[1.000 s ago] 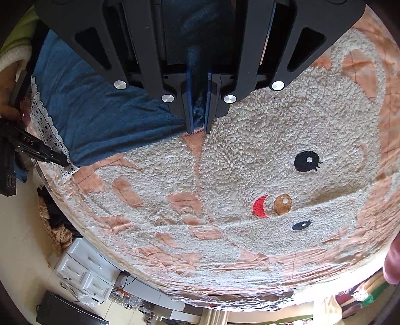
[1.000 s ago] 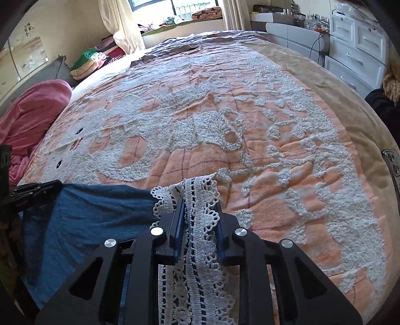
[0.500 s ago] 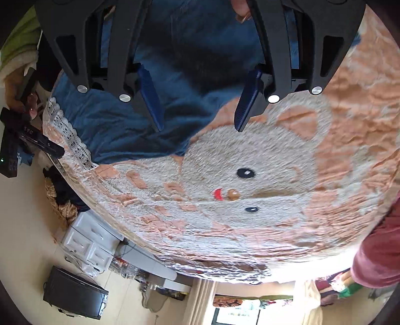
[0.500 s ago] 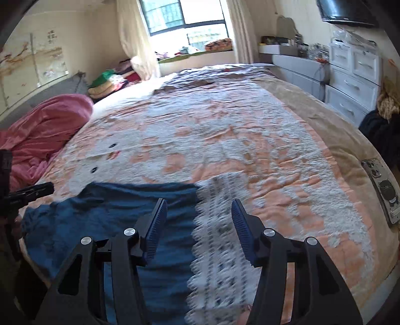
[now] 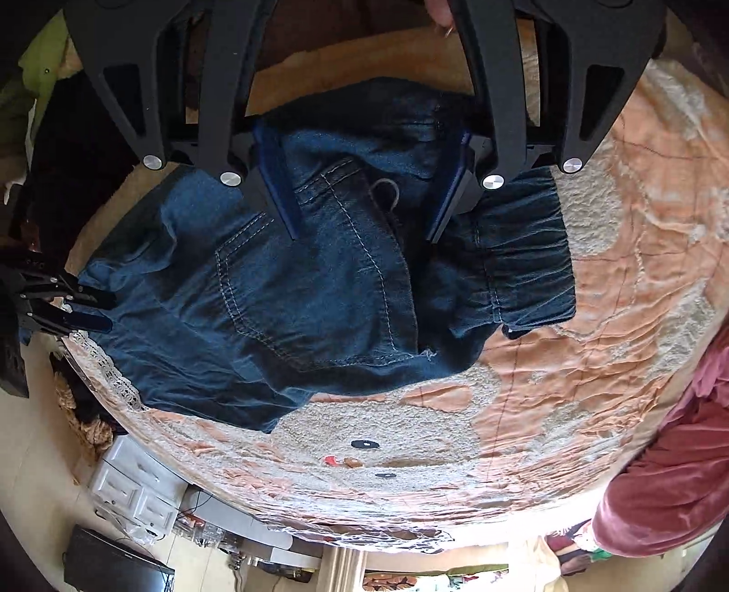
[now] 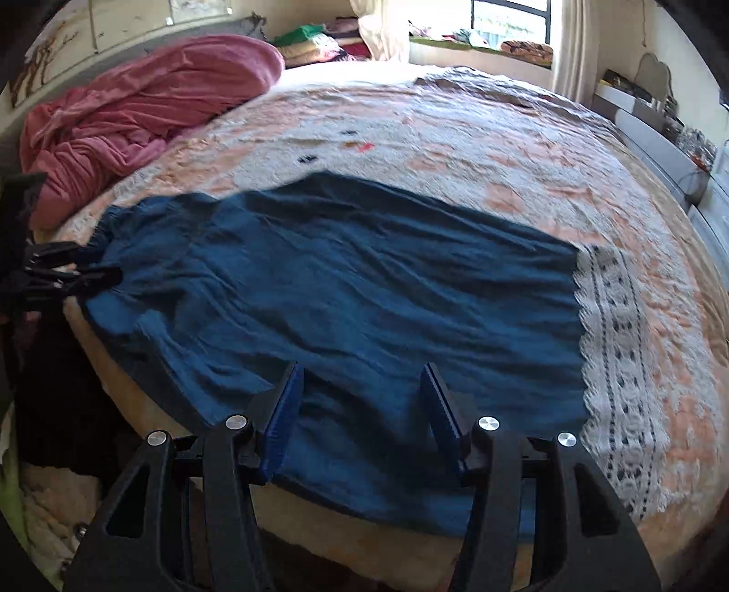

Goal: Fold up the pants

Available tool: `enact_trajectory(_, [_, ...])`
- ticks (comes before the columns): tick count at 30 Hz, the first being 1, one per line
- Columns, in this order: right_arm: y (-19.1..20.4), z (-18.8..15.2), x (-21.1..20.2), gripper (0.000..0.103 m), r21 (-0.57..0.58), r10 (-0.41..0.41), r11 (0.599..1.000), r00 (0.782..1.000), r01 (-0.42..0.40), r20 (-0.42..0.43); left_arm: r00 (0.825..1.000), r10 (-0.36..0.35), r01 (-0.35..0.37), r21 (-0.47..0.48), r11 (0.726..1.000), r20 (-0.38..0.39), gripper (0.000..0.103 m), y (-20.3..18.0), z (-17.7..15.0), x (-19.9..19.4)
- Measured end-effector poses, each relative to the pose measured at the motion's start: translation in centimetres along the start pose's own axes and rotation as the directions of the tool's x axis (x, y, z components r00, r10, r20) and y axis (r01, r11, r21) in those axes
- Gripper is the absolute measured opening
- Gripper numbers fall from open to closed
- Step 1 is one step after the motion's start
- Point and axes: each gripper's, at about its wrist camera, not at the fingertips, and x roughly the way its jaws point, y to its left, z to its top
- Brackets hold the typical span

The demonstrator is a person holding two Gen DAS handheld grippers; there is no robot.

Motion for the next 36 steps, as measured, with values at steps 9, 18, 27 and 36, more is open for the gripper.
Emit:
enact_trajectory(9, [-0.2, -4.3, -0.2, 0.057, -0.037, -0.072, 0.997, 0.997, 0.071, -0.026, 0.997, -0.075, 0.075, 0.076, 0.994, 0.005, 0.045, 1.4, -0.5, 0.1])
enact_trajectory(18, [-1.5, -4.5, -3.3, 0.068, 0.112, -0.014, 0.994, 0.996, 0.004, 0.090, 0.992, -0.086, 0.074, 0.130, 0.989, 0.091, 0.065, -1.5, 1.2, -3.1])
enact_trajectory(27, [-5.9, -6.4, -10.4, 0.088, 0.383, -0.134, 0.923, 0.961, 0.033, 0.241, 0.946, -0.275, 0.198, 0.368, 0.909, 0.170, 0.093, -11.9, 9.1, -5.2])
enact_trajectory(36, [-10.6, -8.8, -9.9, 0.094, 0.569, -0.172, 0.822, 0.961, 0.020, 0.216, 0.924, -0.381, 0.341, 0.423, 0.839, 0.011, 0.093, -21.2, 16.0, 2.5])
